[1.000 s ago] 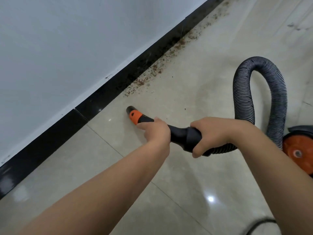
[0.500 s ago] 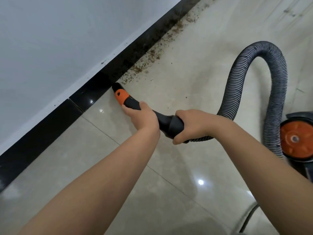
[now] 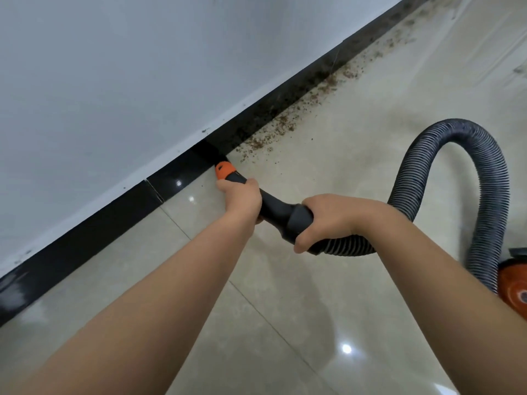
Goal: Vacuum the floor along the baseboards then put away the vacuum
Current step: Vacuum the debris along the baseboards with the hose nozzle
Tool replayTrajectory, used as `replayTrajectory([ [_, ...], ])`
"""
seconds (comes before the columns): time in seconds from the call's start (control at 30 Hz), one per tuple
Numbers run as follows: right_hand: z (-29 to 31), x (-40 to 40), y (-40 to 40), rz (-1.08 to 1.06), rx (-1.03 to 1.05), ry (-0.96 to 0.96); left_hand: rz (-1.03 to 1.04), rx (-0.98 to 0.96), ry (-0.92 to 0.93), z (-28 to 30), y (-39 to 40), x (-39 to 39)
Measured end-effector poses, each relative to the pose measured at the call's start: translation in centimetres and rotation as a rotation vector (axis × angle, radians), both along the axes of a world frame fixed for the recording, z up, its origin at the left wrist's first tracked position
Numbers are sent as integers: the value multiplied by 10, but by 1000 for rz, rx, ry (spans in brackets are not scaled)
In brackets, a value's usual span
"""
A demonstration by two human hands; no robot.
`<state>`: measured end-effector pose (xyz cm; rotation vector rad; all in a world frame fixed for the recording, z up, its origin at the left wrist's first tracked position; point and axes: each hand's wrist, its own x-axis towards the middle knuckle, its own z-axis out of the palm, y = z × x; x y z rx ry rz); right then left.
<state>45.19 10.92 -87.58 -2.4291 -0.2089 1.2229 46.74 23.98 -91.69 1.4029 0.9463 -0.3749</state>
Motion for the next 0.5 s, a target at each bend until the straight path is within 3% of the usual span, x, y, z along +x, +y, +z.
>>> replayTrajectory([
  [0.27,0,-13,-7,62,-25,0,-8,43,13,0,-9,-19],
  [0.5,16,-23,-25,155,-73,50,103,45,-11,5,-27,-53],
])
